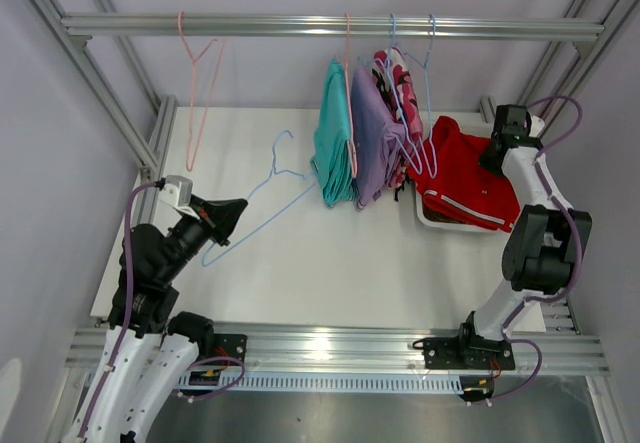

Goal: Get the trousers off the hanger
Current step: Place the trousers in the bin.

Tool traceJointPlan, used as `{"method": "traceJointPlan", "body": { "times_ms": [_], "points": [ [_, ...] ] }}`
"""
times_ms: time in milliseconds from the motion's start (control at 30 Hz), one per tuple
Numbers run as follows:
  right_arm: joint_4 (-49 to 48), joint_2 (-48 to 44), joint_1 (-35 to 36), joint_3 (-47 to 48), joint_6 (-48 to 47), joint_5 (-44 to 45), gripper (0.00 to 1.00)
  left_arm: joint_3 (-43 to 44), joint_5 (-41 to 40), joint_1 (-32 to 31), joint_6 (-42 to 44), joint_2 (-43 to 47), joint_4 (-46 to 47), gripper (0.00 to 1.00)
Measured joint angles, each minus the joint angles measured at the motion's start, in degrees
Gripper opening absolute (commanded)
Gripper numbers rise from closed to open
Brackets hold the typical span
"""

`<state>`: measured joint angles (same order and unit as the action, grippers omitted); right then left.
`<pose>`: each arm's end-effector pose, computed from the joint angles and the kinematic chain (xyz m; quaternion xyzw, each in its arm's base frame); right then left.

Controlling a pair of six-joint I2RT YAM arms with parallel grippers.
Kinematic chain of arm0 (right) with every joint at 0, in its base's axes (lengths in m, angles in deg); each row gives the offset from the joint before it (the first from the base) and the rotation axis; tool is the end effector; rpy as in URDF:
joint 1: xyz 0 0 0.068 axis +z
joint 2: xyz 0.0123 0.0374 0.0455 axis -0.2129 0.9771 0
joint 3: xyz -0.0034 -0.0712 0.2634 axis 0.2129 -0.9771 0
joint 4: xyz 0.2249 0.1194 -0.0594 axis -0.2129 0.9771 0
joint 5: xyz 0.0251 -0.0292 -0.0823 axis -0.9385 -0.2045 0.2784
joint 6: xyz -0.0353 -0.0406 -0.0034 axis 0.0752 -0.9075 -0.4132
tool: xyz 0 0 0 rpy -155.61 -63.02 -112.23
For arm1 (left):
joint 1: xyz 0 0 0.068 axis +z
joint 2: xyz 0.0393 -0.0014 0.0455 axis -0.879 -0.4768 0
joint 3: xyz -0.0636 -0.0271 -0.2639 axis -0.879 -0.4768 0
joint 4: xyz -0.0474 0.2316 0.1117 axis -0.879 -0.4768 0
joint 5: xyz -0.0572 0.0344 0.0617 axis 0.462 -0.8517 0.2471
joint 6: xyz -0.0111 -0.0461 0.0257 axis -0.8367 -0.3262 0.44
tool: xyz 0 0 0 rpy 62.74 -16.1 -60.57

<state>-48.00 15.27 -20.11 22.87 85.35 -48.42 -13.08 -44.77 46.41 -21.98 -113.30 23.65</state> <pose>0.3861 -0.0630 0.2625 0.3088 0.8807 -0.0804 0.3500 0.1053 -0.0400 0.3427 0.0842 0.6927 -0.3185 0.6415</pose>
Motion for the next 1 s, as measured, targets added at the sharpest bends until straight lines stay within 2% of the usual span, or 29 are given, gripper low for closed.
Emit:
{"method": "traceJointPlan", "body": {
  "times_ms": [367, 500, 767, 1000],
  "points": [
    [5.16, -12.46, 7.63, 2.38, -0.02, 0.52, 0.10, 0.00, -0.07, -0.04, 0.00, -0.02, 0.00, 0.01],
    [4.17, -14.05, 10.75, -1.55, 0.37, 0.83, 0.09, 0.00, -0.04, -0.04, 0.02, -0.15, 0.00, 0.01],
    [-0.07, -13.11, 11.82, -16.28, 1.57, -0.87, 0.06, 0.04, -0.04, -0.04, 0.02, -0.66, 0.02, 0.01],
    [-2.95, -10.16, 12.33, -17.27, 1.77, -1.07, 0.04, 0.07, -0.39, -0.04, 0.00, -0.74, 0.02, 0.01]
  ]
}}
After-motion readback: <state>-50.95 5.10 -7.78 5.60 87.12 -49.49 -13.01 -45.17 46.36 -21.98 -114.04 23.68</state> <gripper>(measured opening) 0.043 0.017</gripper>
